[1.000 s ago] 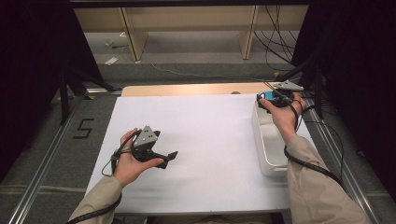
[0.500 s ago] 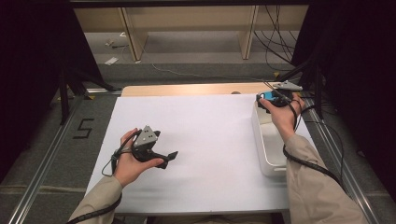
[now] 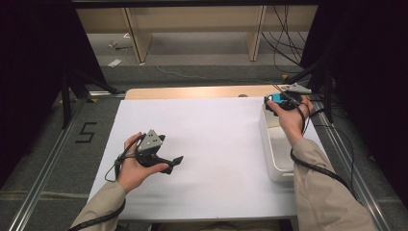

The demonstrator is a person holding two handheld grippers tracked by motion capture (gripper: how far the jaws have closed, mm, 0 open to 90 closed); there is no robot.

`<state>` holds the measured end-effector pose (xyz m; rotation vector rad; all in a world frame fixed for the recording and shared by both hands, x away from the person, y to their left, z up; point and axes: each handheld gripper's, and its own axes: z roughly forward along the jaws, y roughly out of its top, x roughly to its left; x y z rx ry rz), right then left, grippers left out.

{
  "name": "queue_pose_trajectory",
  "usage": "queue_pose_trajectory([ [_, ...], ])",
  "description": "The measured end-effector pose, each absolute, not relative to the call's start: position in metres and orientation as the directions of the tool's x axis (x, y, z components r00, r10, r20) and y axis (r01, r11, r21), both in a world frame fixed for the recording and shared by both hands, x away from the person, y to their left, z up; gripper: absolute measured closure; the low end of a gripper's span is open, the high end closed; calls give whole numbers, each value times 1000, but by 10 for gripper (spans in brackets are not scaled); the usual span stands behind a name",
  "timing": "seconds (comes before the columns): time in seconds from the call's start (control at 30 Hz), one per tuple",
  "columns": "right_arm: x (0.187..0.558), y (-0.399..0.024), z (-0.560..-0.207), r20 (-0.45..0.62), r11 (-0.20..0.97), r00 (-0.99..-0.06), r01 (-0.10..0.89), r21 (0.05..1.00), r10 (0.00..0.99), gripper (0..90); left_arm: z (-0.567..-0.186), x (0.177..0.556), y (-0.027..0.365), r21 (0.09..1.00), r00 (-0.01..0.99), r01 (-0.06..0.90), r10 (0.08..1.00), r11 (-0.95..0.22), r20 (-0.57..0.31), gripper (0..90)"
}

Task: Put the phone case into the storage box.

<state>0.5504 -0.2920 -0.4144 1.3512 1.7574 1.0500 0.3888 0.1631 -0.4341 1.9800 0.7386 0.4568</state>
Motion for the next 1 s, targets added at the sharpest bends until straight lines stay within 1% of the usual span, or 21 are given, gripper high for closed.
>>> queue_pose_trajectory([
  [1.0,556,-290,-416,-53,141,-212,424,895,976,156,-435,389,162,871,751,312,660,-380,19,0],
])
